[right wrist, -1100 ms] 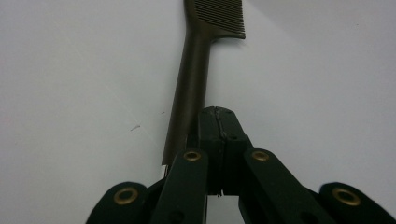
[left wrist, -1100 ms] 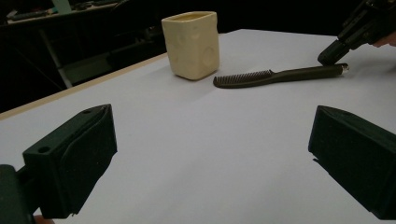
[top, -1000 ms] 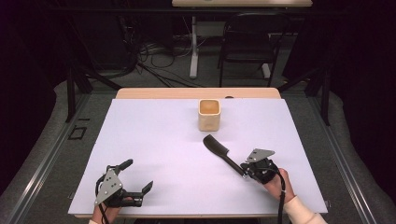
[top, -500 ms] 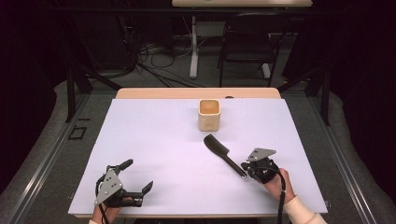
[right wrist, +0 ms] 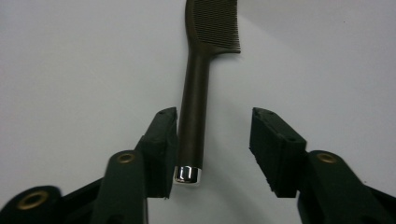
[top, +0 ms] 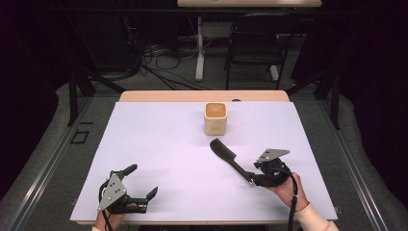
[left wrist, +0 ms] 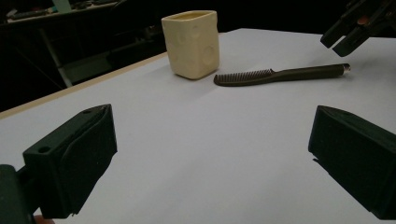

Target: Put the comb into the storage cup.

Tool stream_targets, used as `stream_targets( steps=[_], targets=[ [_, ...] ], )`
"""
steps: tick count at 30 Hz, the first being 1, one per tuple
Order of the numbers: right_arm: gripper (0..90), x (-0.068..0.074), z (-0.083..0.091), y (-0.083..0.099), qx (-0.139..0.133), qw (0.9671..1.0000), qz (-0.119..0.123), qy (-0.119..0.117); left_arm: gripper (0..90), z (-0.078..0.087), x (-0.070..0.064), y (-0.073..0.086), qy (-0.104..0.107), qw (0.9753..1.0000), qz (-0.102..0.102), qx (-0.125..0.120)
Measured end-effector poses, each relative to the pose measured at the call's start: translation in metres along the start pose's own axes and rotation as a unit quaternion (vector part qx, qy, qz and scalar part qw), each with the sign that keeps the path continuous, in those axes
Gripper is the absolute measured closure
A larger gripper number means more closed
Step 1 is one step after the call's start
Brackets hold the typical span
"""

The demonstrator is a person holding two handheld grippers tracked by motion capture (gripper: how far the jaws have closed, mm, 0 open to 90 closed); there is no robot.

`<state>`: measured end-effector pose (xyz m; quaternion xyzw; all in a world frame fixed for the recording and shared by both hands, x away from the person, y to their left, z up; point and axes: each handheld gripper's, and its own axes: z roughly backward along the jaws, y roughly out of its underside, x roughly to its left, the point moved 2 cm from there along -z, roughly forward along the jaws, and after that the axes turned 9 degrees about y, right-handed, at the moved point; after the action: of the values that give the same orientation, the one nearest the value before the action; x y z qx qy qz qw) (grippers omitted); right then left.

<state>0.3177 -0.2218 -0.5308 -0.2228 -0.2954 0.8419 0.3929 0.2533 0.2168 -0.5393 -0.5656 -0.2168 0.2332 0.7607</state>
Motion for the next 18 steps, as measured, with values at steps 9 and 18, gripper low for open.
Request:
stream_targets(
  steps=[9, 18],
  targets=[
    [23.0, 0.003, 0.010, -0.014, 0.025, 0.9992, 0.025, -0.017, 1.0, -0.001, 0.000, 0.000, -0.001, 1.0000, -0.001, 0.003],
    [14.5, 0.005, 0.013, -0.023, 0.043, 0.9983, 0.033, -0.021, 1.0, 0.000, 0.000, 0.000, -0.004, 1.0000, 0.000, 0.004]
  ],
)
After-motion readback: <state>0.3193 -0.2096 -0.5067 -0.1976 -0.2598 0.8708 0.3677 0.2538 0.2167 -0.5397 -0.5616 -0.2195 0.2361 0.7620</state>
